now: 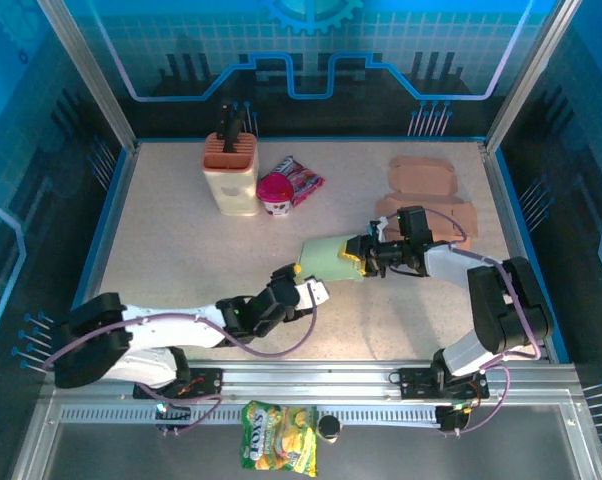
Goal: Fold the paper box
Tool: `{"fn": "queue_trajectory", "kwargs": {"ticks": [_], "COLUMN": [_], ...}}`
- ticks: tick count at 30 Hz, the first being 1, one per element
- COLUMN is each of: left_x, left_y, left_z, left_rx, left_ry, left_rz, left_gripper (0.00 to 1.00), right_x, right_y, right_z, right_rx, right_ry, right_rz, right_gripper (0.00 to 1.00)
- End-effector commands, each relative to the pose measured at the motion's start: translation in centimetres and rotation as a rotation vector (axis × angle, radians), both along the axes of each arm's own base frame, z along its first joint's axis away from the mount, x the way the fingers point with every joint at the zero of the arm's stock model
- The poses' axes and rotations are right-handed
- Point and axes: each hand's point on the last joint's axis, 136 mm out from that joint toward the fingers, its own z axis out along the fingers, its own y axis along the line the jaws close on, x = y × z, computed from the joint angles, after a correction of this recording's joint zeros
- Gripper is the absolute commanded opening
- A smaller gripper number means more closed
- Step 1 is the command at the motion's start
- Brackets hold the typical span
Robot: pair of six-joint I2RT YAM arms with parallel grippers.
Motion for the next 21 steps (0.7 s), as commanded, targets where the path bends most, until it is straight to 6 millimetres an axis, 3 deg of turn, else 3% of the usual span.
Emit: {"fn": "queue_trajectory", "kwargs": {"ticks": [1, 11, 16, 21], "left_x": [1.9, 3.0, 3.3, 2.3], "left_y": [-1.4, -3.0, -3.3, -3.5], "left_z": [2.6, 0.8, 1.6, 2.4], "left_rx": [0.033, 0.113, 0.091, 0.046], "left_ry": [-0.154, -0.207, -0.242, -0.195], "left_rz": [0.005, -0.01, -0.006, -0.048], "left_gripper": [0.75, 0.73, 0.63, 0.49], "right_x": [-0.7, -1.2, -1.4, -1.6], "right_y": [-0.1, -0.1, -0.1, 0.0], "right_z": [1.3, 1.8, 2.0, 1.9], "right_rx": [0.03, 0.075, 0.099, 0.119], "right_ry": [0.024, 0.059, 0.077, 0.106], "right_rz": [0.026, 0.016, 0.019, 0.036], "right_gripper": [0.35, 0.36, 0.36, 0.39]}}
